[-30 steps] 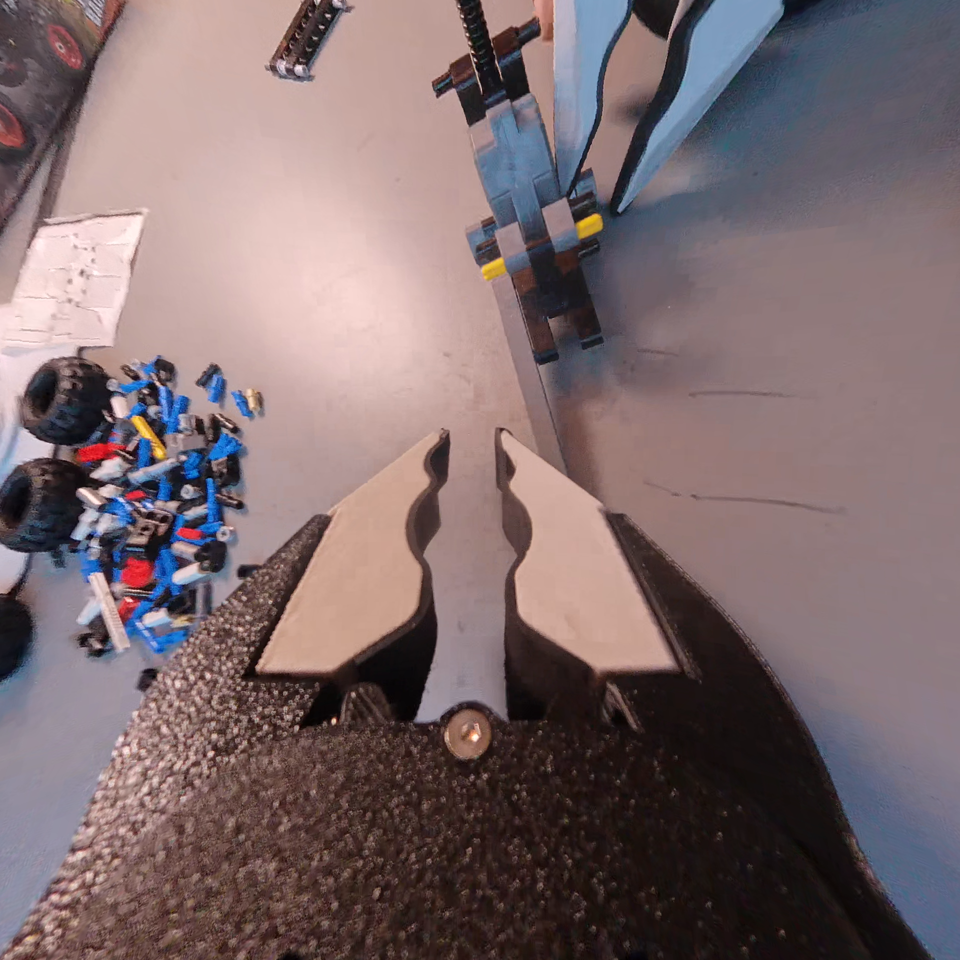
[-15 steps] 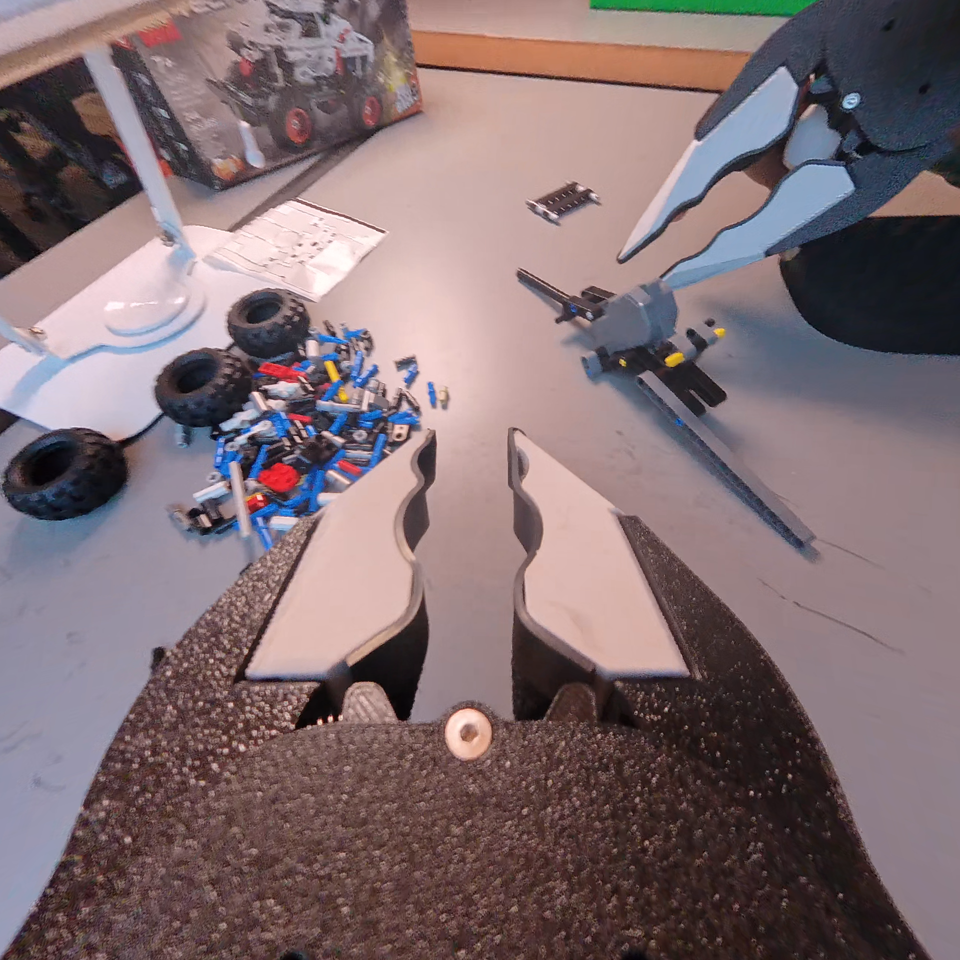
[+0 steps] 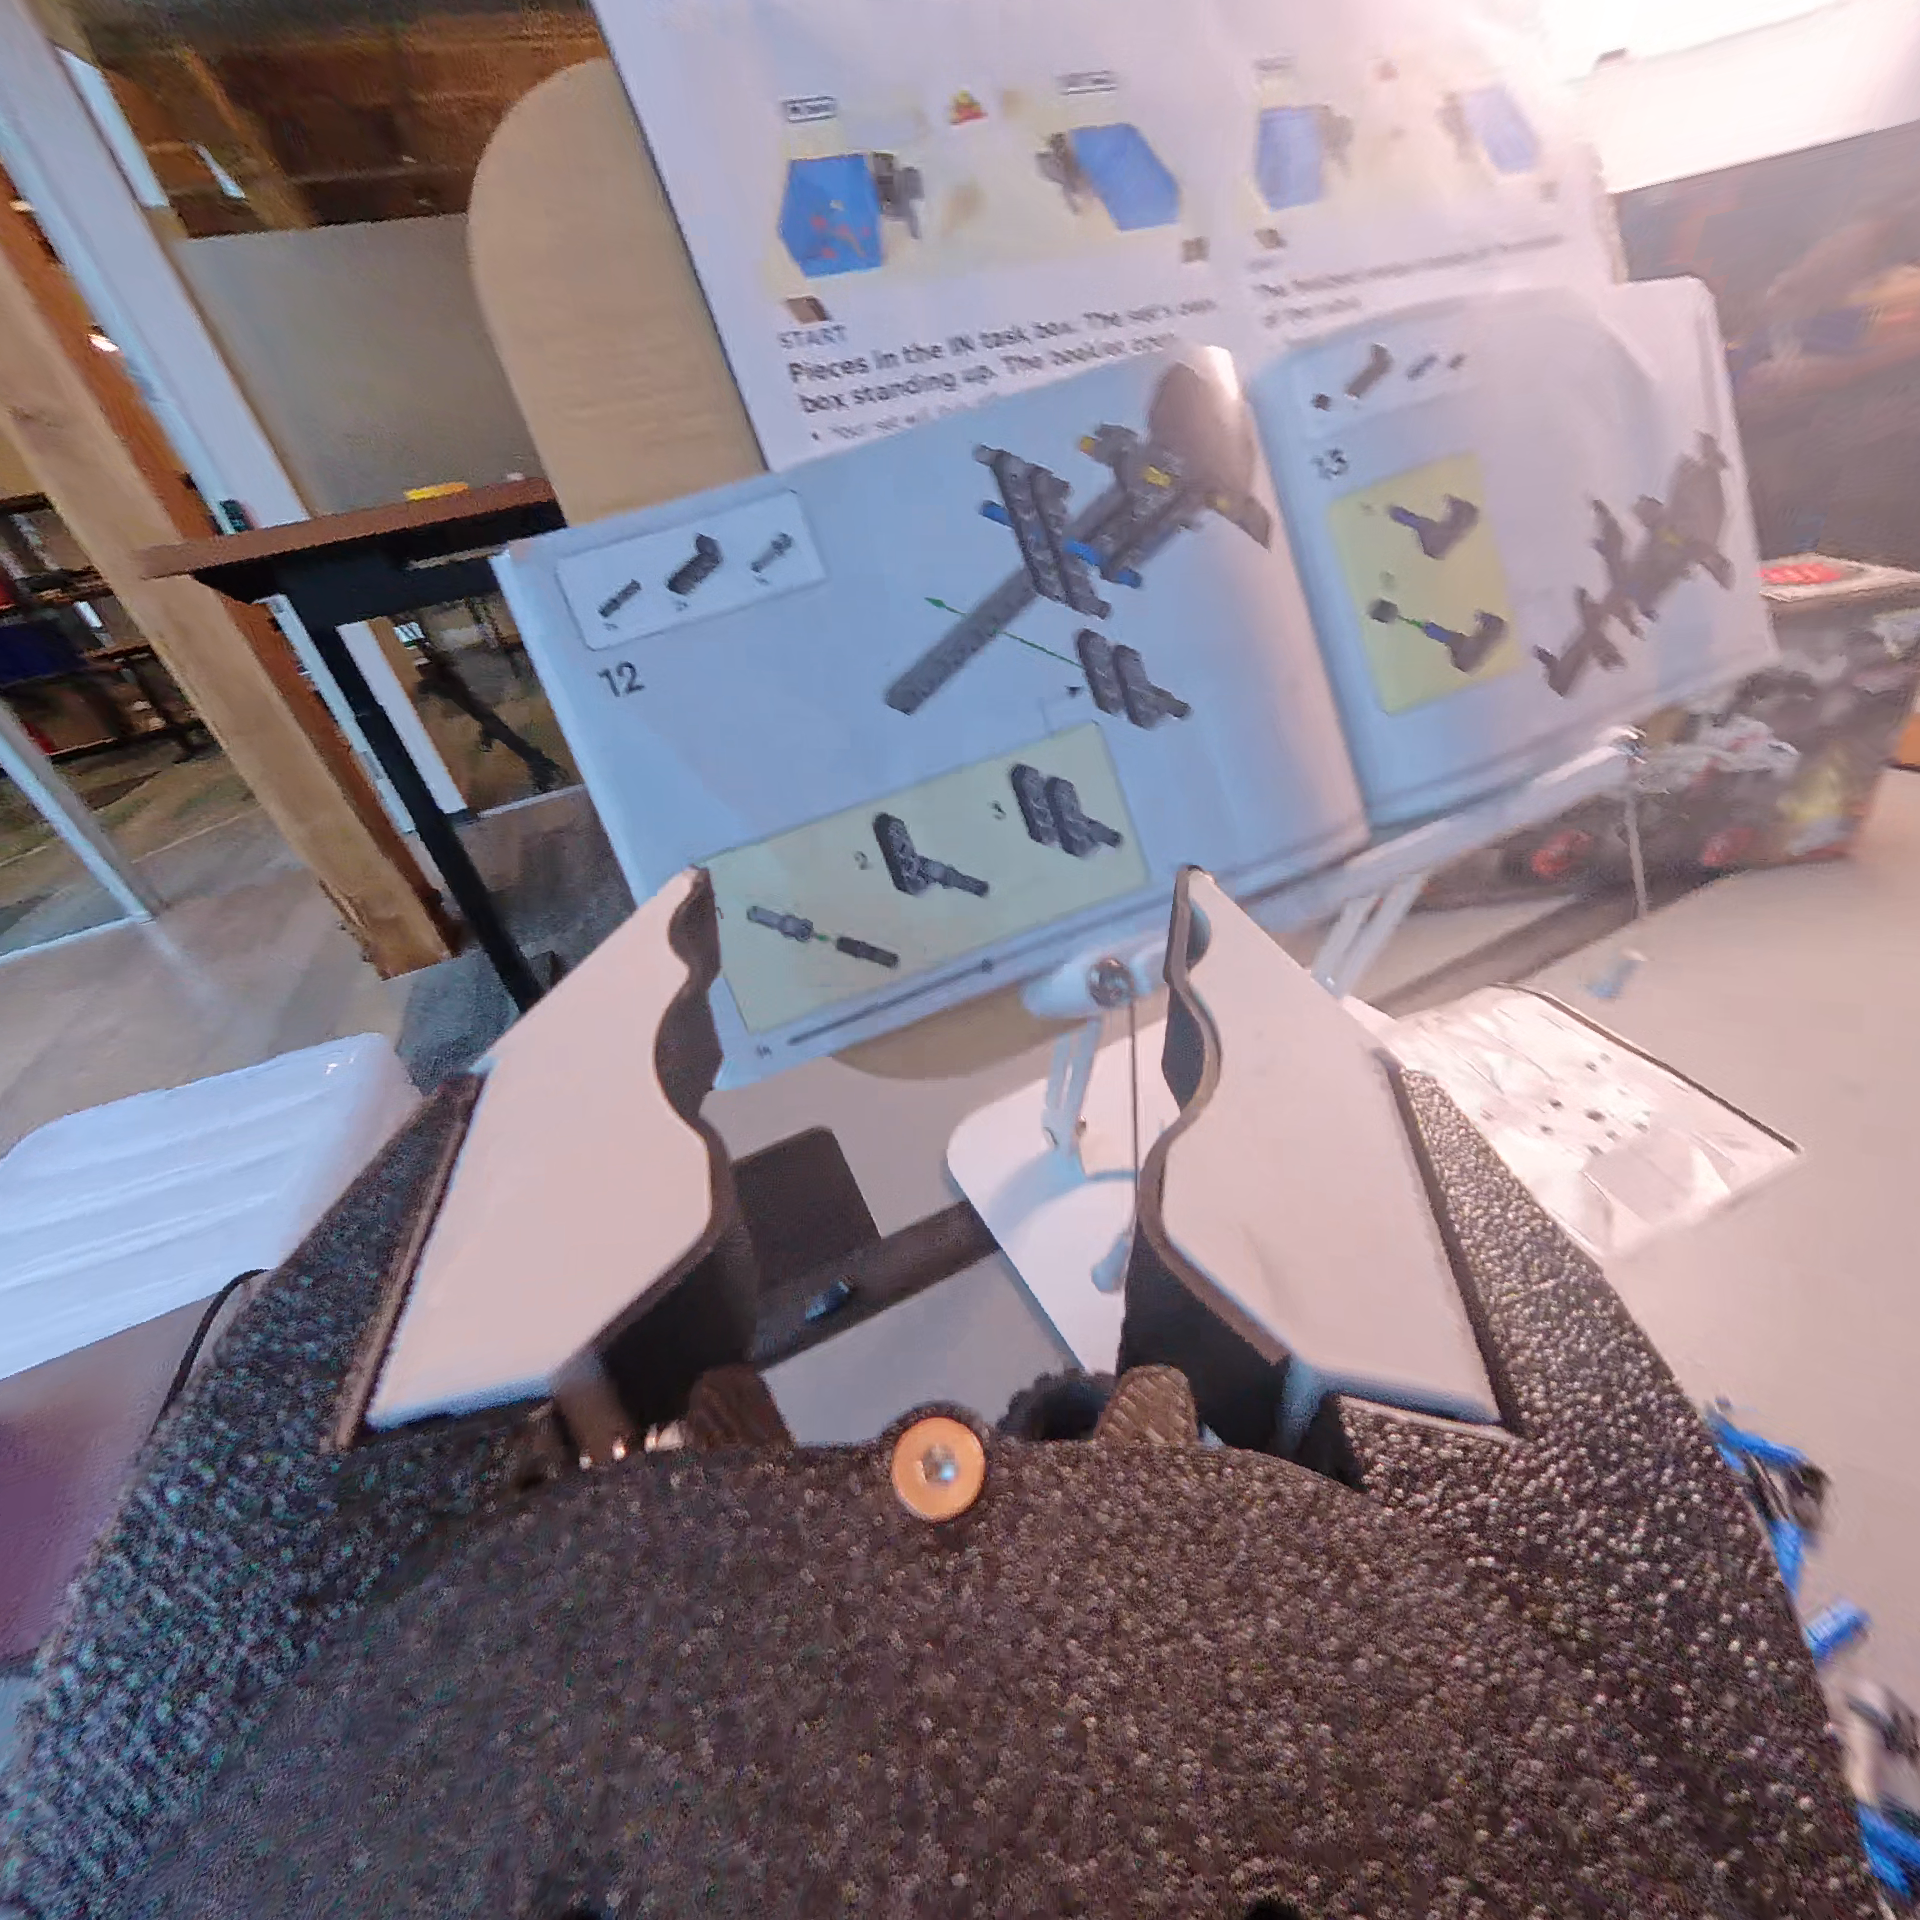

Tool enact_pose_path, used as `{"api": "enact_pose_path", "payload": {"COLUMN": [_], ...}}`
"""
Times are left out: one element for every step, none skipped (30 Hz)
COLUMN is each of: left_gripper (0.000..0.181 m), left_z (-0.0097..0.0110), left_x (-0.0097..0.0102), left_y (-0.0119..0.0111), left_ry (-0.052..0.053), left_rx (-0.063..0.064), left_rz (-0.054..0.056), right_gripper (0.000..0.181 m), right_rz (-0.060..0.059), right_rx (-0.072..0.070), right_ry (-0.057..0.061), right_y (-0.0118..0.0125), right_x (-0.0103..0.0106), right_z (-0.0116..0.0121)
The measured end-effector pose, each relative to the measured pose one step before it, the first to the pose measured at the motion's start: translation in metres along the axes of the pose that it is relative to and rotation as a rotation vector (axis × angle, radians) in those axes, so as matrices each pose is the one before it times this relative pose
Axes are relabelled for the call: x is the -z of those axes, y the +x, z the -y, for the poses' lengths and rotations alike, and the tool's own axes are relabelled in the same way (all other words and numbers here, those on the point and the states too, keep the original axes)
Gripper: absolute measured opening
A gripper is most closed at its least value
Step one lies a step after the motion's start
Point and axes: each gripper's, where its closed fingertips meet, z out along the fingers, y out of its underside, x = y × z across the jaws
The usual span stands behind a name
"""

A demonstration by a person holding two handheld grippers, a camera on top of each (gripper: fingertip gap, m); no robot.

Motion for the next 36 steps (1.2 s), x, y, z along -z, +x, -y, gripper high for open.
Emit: {"api": "enact_pose_path", "payload": {"left_gripper": [0.088,0.089,0.088,0.085,0.078,0.072,0.068,0.064,0.057,0.046,0.027,0.01,0.006,0.003,0.0,0.0,0.0,0.009,0.029,0.049,0.062,0.071,0.075,0.076,0.076,0.076,0.076,0.077,0.077,0.077,0.077,0.077,0.076,0.074,0.07,0.067], "left_z": [0.0004,-0.00113,-0.00307,-0.00412,-0.00259,-0.0009,-0.00011,0.00021,0.00074,0.00189,0.00226,0.00115,0.00033,0.00156,0.00149,0.00134,0.00238,0.00492,0.0052,0.00114,-0.00167,-0.00105,0.00126,0.00115,0.00035,0.00069,0.00081,0.00085,0.00092,0.00151,0.00214,0.0018,0.00093,0.00112,0.00194,0.00197], "left_x": [-0.01022,-0.00896,-0.00802,-0.00637,-0.00416,-0.00276,-0.00193,-0.00136,-0.00078,-0.00008,-0.00004,-0.00122,-0.00208,-0.00199,-0.00203,-0.00149,0.0001,0.00216,0.00279,0.00172,0.00019,-0.0002,0.00023,-0.00005,-0.00044,-0.00074,-0.00098,-0.00124,-0.00111,-0.00097,-0.00073,-0.001,-0.00146,-0.00153,-0.00131,-0.0014], "left_y": [-0.00487,-0.00192,0.001,0.00112,0.00186,0.00332,0.00371,0.00312,0.00208,0.00251,0.00417,0.0064,0.00541,0.00434,0.00522,0.00499,0.00176,-0.00067,-0.00025,0.00003,0.00273,0.00244,0.00241,0.00313,0.00368,0.00409,0.00484,0.00563,0.00493,0.00468,0.00496,0.00541,0.0058,0.00622,0.00588,0.00504], "left_ry": [0.0083,0.005,-0.003,-0.0076,0.0035,0.0135,0.0148,0.0095,0.0052,0.0056,0.0043,-0.0049,-0.0111,-0.0023,-0.004,-0.0076,0.0001,0.0219,0.031,0.0078,-0.0061,-0.0009,0.0109,0.0051,-0.0015,0.001,0.0026,0.0024,0.0017,0.003,0.0063,0.0027,-0.0029,-0.0017,0.005,0.0033], "left_rx": [0.0071,-0.0014,-0.0177,-0.0362,-0.0389,-0.0233,-0.0103,-0.005,0.0018,0.0097,0.0094,0.0051,0.0058,0.0082,0.0148,0.0194,0.019,0.0229,0.0291,0.0406,0.0463,0.0434,0.0224,0.004,0.0002,0.005,0.0094,0.0106,0.0057,-0.0033,-0.0076,-0.0046,-0.0005,0.0017,-0.0006,-0.0037], "left_rz": [0.0249,0.0182,0.012,0.0219,0.0266,0.019,0.0135,0.0123,0.0121,0.0051,-0.008,-0.0213,-0.0148,-0.0112,-0.0207,-0.0222,-0.0069,0.0015,-0.0117,-0.0219,-0.0438,-0.0394,-0.0281,-0.0204,-0.0162,-0.0143,-0.018,-0.0212,-0.0139,-0.0091,-0.0098,-0.0131,-0.018,-0.0216,-0.0192,-0.0148], "right_gripper": [0.055,0.055,0.055,0.055,0.055,0.056,0.056,0.056,0.056,0.055,0.055,0.055,0.054,0.054,0.053,0.053,0.053,0.053,0.053,0.053,0.051,0.051,0.05,0.051,0.051,0.051,0.051,0.051,0.052,0.052,0.054,0.055,0.056,0.059,0.062,0.066], "right_rz": [0.0001,0.0105,0.0104,0.0099,0.0116,0.0082,0.0033,0.0021,0.0007,-0.0017,-0.0012,0.0019,0.0021,0.0013,0.0019,-0.0015,-0.005,-0.0035,-0.0018,-0.0008,-0.0007,0.0028,0.0077,0.0069,0.0021,-0.0057,-0.011,-0.0145,-0.0244,-0.0336,-0.038,-0.032,-0.0341,-0.0381,-0.0439,-0.0407], "right_rx": [0.0075,-0.001,-0.0096,-0.0112,-0.0104,-0.0076,-0.002,0.0035,0.0051,0.004,0.0026,0.0008,0.0002,0.0023,0.0086,0.0148,0.018,0.0181,0.0144,0.0097,0.0032,-0.0038,-0.0084,-0.0068,0.001,0.0093,0.0126,0.0115,0.0118,0.0182,0.0151,-0.0003,0.0009,0.0197,0.0456,0.053], "right_ry": [-0.0001,-0.0003,-0.0011,-0.0007,-0.0075,-0.0112,-0.0078,-0.0043,-0.0021,0.0017,0.0062,0.0081,0.0111,0.0143,0.0129,0.0075,0.003,0.0044,0.0093,0.0119,0.0102,0.0055,0.0006,0.0006,0.0036,0.0042,0.0021,0.0061,0.012,0.0096,0.0086,0.0096,0.0042,-0.0012,-0.0056,-0.0091], "right_y": [-0.00059,-0.00194,-0.00159,-0.00113,-0.00103,-0.00034,0.0005,0.00062,0.00072,0.00107,0.001,0.00022,-0.00009,-0.00036,-0.00071,-0.00044,-0.00015,-0.00046,-0.0009,-0.00078,-0.00024,-0.00038,-0.00091,-0.00072,0.00024,0.0019,0.00376,0.00557,0.00858,0.0113,0.01286,0.01243,0.01264,0.01235,0.01172,0.00936], "right_x": [-0.00092,-0.00112,-0.00124,-0.0016,-0.00178,-0.00161,-0.00125,-0.00095,-0.00071,-0.00091,-0.00114,-0.00169,-0.00235,-0.00298,-0.00365,-0.00416,-0.0037,-0.00272,-0.00155,-0.00116,-0.00165,-0.00249,-0.00331,-0.00363,-0.00346,-0.00348,-0.00361,-0.00377,-0.00436,-0.0052,-0.00601,-0.00707,-0.00846,-0.00988,-0.01135,-0.01211], "right_z": [-0.00021,-0.0011,-0.00204,-0.00253,-0.00332,-0.00302,-0.0018,-0.00043,0.00086,0.00222,0.00377,0.00485,0.00598,0.00718,0.00731,0.00649,0.00551,0.00517,0.00494,0.00404,0.00258,0.00139,0.00071,0.00122,0.00217,0.00289,0.00335,0.00439,0.00521,0.00441,0.00323,0.00261,0.0011,-0.00035,-0.00248,-0.00456]}}
